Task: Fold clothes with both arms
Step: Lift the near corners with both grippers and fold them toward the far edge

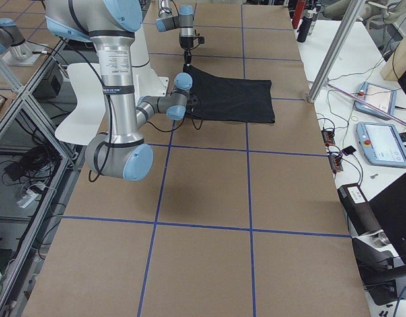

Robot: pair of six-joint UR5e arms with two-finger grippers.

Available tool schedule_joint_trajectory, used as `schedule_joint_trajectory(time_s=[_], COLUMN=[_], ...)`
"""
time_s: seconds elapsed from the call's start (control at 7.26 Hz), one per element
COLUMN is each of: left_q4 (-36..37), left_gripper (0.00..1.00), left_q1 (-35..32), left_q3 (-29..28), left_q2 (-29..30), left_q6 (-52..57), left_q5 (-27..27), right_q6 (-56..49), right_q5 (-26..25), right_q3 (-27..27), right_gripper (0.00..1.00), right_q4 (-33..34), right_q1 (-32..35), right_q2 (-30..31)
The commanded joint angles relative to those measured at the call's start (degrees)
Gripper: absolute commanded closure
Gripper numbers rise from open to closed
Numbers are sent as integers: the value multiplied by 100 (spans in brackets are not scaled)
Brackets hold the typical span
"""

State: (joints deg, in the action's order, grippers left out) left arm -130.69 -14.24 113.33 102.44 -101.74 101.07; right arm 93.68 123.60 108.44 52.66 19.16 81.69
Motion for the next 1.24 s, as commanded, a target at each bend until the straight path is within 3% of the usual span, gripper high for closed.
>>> schedule_joint_trajectory(time_s=[0.0,0.41,0.83,1.1], left_q4=[0,0,-70,-105], left_gripper=[100,100,100,100], left_q1=[237,-76,-798,-1298], left_q3=[84,295,-292,-889], left_q2=[-14,65,609,1109], left_q6=[-12,5,84,76], left_q5=[0,149,158,167], right_q6=[1,-8,1,18], right_q5=[67,304,226,226], right_q3=[37,55,29,-286], right_gripper=[100,100,100,100], right_q4=[-28,-133,-142,-134], right_q1=[0,436,991,1465], right_q2=[5,-65,-258,-766])
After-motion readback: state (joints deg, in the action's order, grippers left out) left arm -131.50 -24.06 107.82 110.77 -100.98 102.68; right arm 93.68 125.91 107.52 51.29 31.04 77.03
